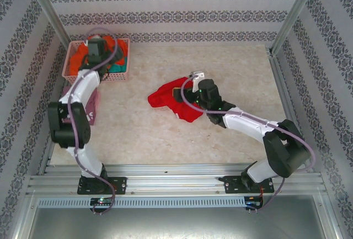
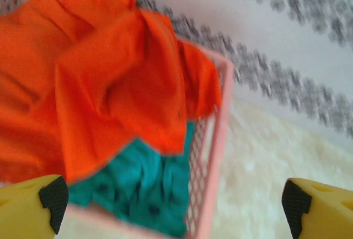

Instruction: Fold and stack the t-shirts

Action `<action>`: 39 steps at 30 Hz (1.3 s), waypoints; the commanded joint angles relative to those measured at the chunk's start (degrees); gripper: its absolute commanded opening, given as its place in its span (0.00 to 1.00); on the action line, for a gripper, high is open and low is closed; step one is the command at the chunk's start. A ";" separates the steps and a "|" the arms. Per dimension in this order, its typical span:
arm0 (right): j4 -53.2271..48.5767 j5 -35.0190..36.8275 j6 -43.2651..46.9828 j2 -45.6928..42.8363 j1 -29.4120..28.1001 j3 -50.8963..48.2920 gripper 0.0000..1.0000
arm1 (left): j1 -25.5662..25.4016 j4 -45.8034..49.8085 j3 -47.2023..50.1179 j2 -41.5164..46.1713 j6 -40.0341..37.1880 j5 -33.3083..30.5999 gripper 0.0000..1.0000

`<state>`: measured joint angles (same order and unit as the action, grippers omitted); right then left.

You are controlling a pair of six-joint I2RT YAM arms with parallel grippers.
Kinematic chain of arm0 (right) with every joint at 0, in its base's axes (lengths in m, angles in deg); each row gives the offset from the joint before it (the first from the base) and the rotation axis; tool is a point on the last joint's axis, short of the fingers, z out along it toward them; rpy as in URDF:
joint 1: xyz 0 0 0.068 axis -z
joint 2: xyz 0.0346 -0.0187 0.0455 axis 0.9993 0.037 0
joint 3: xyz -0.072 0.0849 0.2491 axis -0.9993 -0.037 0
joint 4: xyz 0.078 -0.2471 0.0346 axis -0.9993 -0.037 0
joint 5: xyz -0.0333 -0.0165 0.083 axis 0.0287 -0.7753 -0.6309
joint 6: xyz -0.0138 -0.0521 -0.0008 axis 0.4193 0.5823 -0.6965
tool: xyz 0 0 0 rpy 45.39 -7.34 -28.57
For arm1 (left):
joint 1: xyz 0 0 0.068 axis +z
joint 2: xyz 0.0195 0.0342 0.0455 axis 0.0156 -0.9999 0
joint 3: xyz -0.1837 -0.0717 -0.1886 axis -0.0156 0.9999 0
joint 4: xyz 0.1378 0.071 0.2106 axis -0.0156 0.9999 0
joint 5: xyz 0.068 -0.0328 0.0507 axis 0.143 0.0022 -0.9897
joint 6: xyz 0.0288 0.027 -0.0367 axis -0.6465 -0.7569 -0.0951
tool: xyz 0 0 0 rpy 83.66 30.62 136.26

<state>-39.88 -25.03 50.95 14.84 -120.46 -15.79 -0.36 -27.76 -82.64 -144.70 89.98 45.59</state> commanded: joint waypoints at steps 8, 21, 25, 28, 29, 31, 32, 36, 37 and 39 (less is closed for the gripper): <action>-12.76 -4.53 -14.12 11.46 5.33 10.75 0.81 | -15.99 -21.11 30.18 14.90 -0.20 -2.29 1.00; -10.53 -7.25 -14.00 20.79 5.90 18.17 0.38 | -22.63 -28.80 39.60 10.07 8.44 2.48 1.00; -11.61 -7.07 -12.94 19.75 6.28 18.26 0.28 | -22.67 -30.97 38.38 5.88 11.33 4.59 1.00; -11.94 -5.39 -12.45 18.12 6.34 17.03 0.45 | -22.65 -32.94 37.78 2.39 14.93 6.42 0.98; -11.94 -5.09 -12.53 17.68 6.30 16.44 0.46 | -22.63 -33.63 37.53 1.20 16.17 7.12 0.95; -11.62 -4.89 -12.70 16.94 6.42 15.09 0.46 | -22.68 -34.78 37.21 -0.68 17.87 8.37 0.85; -11.38 -4.94 -12.92 16.60 6.52 14.44 0.47 | -22.66 -35.38 37.04 -1.46 18.44 9.06 0.79; -10.71 -4.97 -13.23 15.61 6.48 12.59 0.49 | -22.67 -37.21 37.16 -2.76 19.24 10.49 0.56; -10.51 -5.06 -12.94 15.50 6.48 12.40 0.49 | -22.64 -37.10 37.10 -2.80 19.12 10.67 0.50; -10.60 -5.06 -11.78 15.53 6.21 12.51 0.50 | -22.66 -36.99 37.15 -2.84 19.07 10.88 0.36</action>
<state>-51.14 -31.26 37.71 31.98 -114.25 -2.68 -22.65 -61.39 -44.26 -147.24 107.53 54.75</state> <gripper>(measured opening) 0.501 0.400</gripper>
